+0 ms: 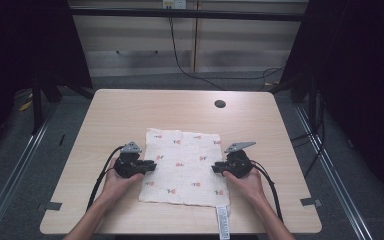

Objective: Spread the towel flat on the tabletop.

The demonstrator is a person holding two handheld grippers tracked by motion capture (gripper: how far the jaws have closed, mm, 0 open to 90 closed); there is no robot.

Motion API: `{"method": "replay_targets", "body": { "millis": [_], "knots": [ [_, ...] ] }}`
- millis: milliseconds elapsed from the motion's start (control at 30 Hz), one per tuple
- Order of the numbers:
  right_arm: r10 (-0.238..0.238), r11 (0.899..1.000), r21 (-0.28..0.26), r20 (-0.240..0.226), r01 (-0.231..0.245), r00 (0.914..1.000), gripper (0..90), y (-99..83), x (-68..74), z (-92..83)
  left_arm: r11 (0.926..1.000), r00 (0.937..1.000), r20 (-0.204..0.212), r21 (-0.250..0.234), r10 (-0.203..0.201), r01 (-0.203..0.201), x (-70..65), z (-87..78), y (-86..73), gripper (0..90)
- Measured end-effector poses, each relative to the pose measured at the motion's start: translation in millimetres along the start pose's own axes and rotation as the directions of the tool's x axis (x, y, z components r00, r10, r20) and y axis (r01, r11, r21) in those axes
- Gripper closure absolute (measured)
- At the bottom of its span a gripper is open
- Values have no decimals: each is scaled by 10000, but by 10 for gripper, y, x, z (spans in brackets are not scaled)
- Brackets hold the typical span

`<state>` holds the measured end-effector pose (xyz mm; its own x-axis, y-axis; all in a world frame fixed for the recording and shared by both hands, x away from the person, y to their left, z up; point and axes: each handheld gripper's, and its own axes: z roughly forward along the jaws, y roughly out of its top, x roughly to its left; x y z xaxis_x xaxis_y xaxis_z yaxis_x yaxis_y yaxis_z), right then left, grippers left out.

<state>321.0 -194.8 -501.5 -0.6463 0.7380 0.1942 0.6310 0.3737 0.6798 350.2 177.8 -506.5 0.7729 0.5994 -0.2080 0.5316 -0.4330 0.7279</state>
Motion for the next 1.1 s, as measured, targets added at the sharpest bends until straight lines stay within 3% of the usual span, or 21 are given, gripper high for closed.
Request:
{"method": "replay_targets", "body": {
  "millis": [200,333,433,767,1067,1100],
  "knots": [
    [-74,10000,19,18,74,10000,752,-34,16,-34,9999,9999,56,60,-93,93,-60,-7,-14,769],
    [-175,9998,129,73,174,9998,747,-62,54,-67,9994,9996,120,240,249,-252,-170,-26,-38,770],
    [-156,9999,43,-84,156,9998,747,-123,66,-109,9994,9991,342,245,246,-254,-189,-44,-65,768],
    [-68,9998,159,-136,70,9999,748,-251,150,-230,9983,9982,451,414,399,-417,-325,-116,-139,757],
    [-90,9992,386,-300,102,9995,749,-318,273,-294,9928,9942,640,779,861,-910,-461,-208,-206,722],
    [-39,9991,428,-282,51,9996,748,-337,315,-308,9947,9949,758,734,668,-724,-455,-221,-220,692]
  ]
}}
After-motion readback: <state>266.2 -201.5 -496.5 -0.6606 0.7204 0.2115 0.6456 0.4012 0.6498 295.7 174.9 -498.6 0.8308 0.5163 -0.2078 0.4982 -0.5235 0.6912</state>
